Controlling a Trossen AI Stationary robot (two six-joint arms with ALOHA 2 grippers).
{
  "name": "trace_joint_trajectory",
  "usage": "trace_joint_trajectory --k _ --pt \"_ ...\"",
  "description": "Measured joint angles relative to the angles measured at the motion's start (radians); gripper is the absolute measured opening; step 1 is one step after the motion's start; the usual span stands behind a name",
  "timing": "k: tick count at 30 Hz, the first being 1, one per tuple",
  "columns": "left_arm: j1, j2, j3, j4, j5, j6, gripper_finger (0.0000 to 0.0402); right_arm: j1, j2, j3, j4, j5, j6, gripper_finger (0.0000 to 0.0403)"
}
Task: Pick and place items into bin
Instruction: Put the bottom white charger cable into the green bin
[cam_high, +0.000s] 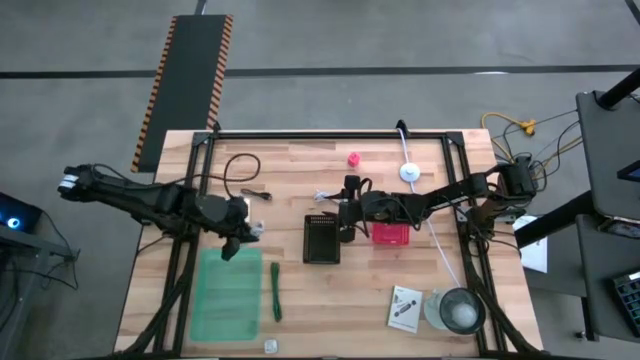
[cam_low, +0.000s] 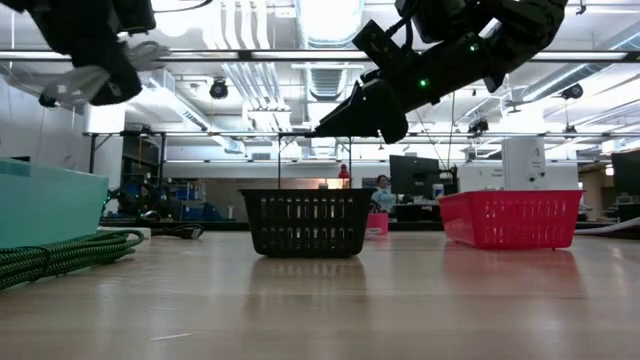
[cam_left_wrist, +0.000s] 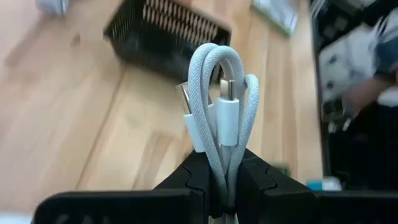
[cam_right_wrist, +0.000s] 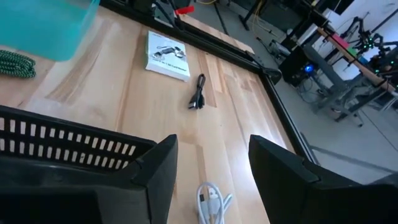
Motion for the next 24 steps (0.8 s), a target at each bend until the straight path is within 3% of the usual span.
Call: trace_joint_trajectory --k 9,24 --pt "-0.127 0.165 0.076 -0.367 0.081 -0.042 0.0022 -0.001 0.0 0.0 0.0 0.0 0.0 0.0185" --pt "-0.201 0.441 0.109 -0.379 0.161 -0.052 0.0021 -0.001 0.0 0.0 0.014 0.0 0.0 0.0185"
